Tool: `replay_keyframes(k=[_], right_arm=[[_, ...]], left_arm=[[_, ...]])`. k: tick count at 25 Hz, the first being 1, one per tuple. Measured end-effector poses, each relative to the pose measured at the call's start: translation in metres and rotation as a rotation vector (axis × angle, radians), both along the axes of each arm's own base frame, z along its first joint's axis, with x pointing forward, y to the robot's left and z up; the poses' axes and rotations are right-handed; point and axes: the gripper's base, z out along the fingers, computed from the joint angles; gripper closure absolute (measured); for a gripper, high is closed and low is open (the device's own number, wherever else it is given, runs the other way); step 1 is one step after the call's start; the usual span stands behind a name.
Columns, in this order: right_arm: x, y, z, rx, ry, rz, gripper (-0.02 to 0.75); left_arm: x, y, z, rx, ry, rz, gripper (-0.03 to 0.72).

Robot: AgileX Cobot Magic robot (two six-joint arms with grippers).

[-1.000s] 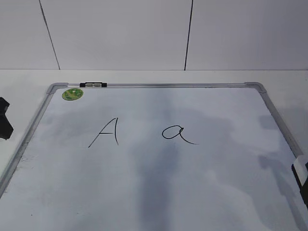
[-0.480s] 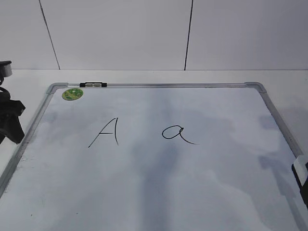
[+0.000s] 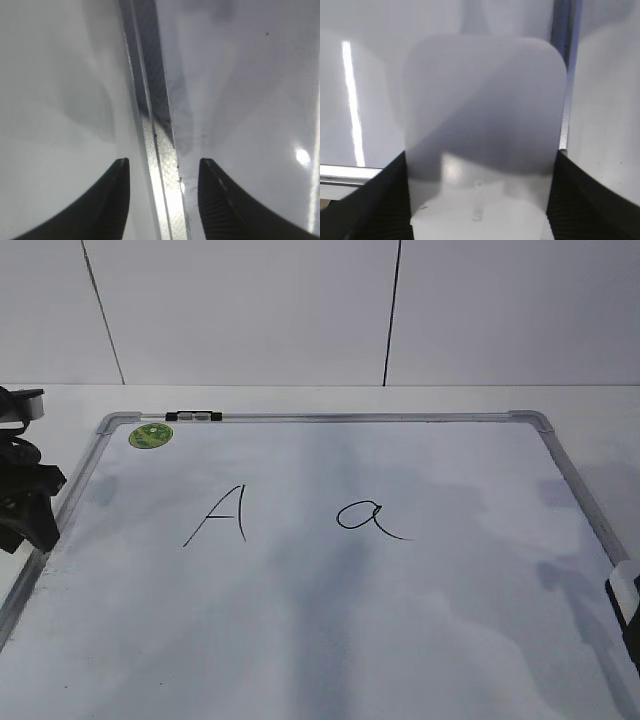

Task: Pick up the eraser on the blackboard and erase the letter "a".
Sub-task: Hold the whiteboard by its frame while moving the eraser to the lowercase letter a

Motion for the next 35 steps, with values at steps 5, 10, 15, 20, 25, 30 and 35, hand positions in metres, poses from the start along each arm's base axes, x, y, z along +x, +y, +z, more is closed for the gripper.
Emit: replay_keyframes(k=[5,10,15,20,25,30,35], right_arm=[[0.000,0.000,0.000,0.000,-0.002,0.000,0.174],[0.000,0.000,0.000,0.000,-0.004,0.000,0.174],[0.000,0.000,0.000,0.000,-0.004,0.000,0.174],[0.000,0.000,0.000,0.000,-0.004,0.000,0.174],[0.001,0.000,0.000,0.000,-0.006,-0.001,0.174],[0.001,0.000,0.000,0.000,-0.006,-0.001,0.174],[0.001,0.000,0.000,0.000,-0.006,-0.001,0.174]], left_arm=[[0.000,0.000,-0.004,0.000,0.012,0.000,0.386],[0.001,0.000,-0.004,0.000,0.010,-0.003,0.407],[0.001,0.001,-0.004,0.001,0.008,0.000,0.429],[0.001,0.005,-0.004,-0.001,0.008,0.014,0.434],[0.001,0.006,-0.004,0.000,0.006,0.017,0.456],[0.002,0.006,-0.006,-0.001,0.007,0.015,0.458],[0.004,0.006,-0.016,-0.009,0.034,0.021,0.459]])
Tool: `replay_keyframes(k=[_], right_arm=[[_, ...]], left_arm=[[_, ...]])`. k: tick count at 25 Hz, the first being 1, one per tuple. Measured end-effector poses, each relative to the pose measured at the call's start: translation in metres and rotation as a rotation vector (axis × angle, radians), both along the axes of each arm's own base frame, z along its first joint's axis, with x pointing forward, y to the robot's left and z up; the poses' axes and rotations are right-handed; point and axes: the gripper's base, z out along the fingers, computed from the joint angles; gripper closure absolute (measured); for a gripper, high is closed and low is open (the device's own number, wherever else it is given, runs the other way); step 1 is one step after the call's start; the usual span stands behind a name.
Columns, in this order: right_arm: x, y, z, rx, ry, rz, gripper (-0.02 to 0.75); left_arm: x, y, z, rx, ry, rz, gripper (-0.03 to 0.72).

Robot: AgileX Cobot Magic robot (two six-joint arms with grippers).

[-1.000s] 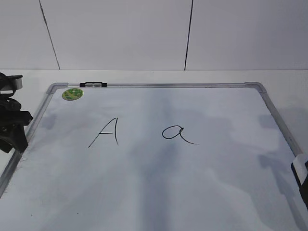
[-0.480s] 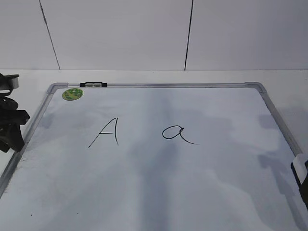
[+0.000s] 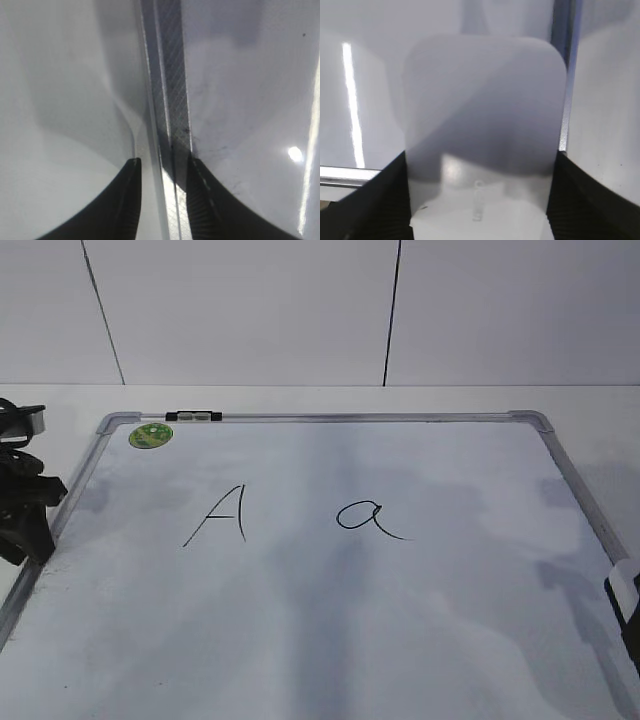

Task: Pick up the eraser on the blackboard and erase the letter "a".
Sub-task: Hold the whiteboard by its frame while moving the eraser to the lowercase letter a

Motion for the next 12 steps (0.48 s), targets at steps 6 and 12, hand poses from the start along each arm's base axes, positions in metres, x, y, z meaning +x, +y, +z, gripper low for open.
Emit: replay_keyframes(k=[6,12], right_arm=[[0.0000,0.0000,0.0000,0.000,0.000,0.000,0.174],[0.0000,0.0000,0.0000,0.000,0.000,0.000,0.174]], left_arm=[[0.0000,-0.0003,0.0001,-0.003,0.000,0.003,0.512],[0.0015,-0.0012,-0.0015,-0.013,0.011,0.007,0.576]])
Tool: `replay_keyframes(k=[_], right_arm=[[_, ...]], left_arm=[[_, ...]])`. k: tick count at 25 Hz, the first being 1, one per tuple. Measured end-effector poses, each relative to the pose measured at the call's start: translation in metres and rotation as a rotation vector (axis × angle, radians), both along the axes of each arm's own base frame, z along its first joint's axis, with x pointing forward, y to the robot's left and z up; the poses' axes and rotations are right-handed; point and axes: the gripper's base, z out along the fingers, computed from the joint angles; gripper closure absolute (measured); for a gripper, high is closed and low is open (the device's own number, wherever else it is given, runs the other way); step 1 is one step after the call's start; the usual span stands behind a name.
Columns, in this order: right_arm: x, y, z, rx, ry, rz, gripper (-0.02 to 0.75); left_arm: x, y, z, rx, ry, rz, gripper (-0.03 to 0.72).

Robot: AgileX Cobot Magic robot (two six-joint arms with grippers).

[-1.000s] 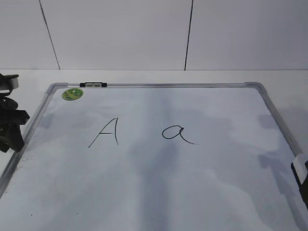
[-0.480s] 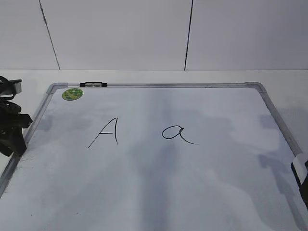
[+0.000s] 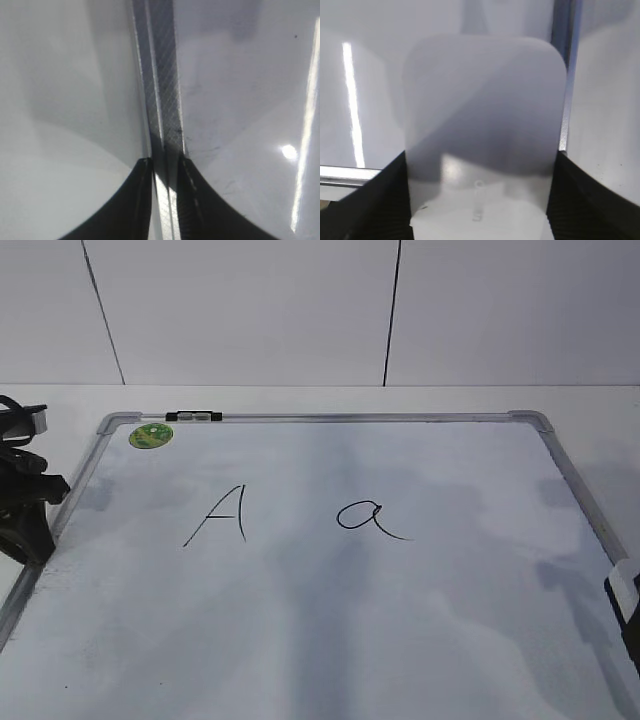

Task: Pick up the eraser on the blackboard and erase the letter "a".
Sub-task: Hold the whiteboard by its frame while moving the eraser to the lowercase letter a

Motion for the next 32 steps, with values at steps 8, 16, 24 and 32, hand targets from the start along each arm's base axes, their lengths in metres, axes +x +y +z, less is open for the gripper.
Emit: replay_keyframes(k=[8,16,24,32], right_arm=[[0.000,0.000,0.000,0.000,-0.002,0.000,0.174],[0.001,0.002,0.001,0.025,-0.013,0.001,0.174],[0.022,0.007,0.026,0.045,-0.084,0.027,0.174],[0.074,0.057,0.029,0.006,-0.072,0.184,0.174]], left_arm=[[0.000,0.001,0.000,-0.007,0.004,0.013,0.650],[0.000,0.002,0.000,-0.007,0.008,0.014,0.650],[0.000,0.002,0.000,-0.006,0.008,0.013,0.650],[0.000,0.002,0.000,-0.005,0.010,0.013,0.650]])
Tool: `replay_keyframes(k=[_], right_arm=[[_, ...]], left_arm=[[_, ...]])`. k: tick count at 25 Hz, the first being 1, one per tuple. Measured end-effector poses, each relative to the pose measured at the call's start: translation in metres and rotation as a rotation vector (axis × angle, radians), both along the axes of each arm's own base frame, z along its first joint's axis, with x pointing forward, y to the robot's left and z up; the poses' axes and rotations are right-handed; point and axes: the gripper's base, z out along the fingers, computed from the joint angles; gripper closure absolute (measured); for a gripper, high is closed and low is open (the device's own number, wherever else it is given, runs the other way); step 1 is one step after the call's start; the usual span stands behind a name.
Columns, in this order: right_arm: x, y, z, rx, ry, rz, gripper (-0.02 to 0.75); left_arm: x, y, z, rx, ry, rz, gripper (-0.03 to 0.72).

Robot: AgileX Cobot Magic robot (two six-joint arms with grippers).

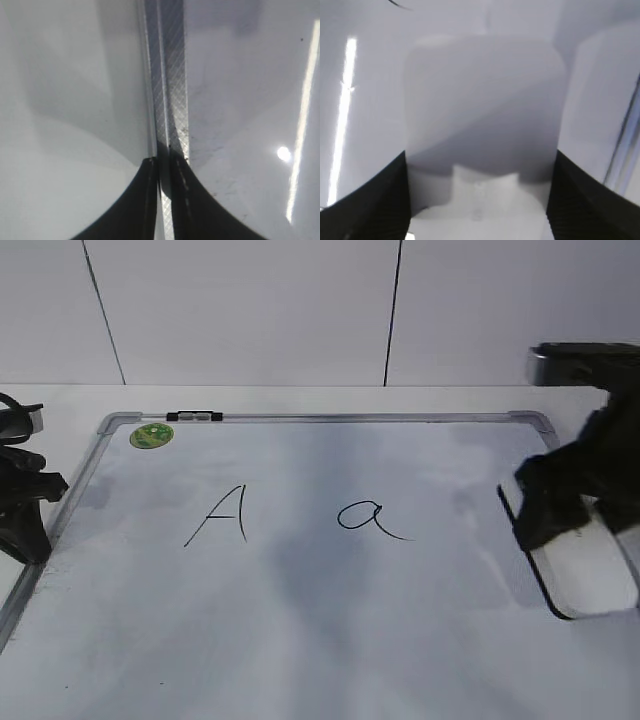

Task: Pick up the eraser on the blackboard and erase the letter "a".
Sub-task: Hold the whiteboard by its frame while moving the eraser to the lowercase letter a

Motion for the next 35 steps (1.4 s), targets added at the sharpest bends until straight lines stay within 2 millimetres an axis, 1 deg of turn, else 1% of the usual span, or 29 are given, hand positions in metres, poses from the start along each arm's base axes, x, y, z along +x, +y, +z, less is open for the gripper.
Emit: replay_keyframes(k=[2,5,9,14,19,24,29,31,35], right_arm=[[0.015,0.018,-0.004,-0.024,0.006,0.045,0.174],[0.036,0.041,-0.008,-0.062,0.005,0.088,0.174],[0.059,0.065,-0.017,-0.089,0.011,0.128,0.174],[0.083,0.083,-0.029,-0.118,0.024,0.154,0.174],[0.103,0.094,-0.041,-0.130,0.026,0.160,0.174],[0.114,0.100,-0.057,-0.141,0.050,0.162,0.174],[0.117,0.112,-0.077,-0.165,0.079,0.190,0.174],[0.117,0.114,-0.080,-0.173,0.083,0.200,0.174],[0.117,0.114,-0.080,-0.177,0.083,0.202,0.174]], left_arm=[[0.000,0.000,0.000,0.000,0.000,0.000,0.650],[0.000,0.000,0.001,0.000,0.000,-0.001,0.650],[0.000,0.000,0.001,0.000,0.000,-0.001,0.649],[0.000,0.000,0.000,0.000,0.001,-0.001,0.649],[0.000,0.000,0.000,0.000,0.001,-0.001,0.649],[0.000,0.000,0.000,0.000,0.001,-0.001,0.649],[0.000,0.000,0.000,0.000,0.001,-0.001,0.649],[0.000,0.000,0.000,0.001,0.001,-0.002,0.649],[0.000,0.000,0.000,0.001,0.001,-0.002,0.649]])
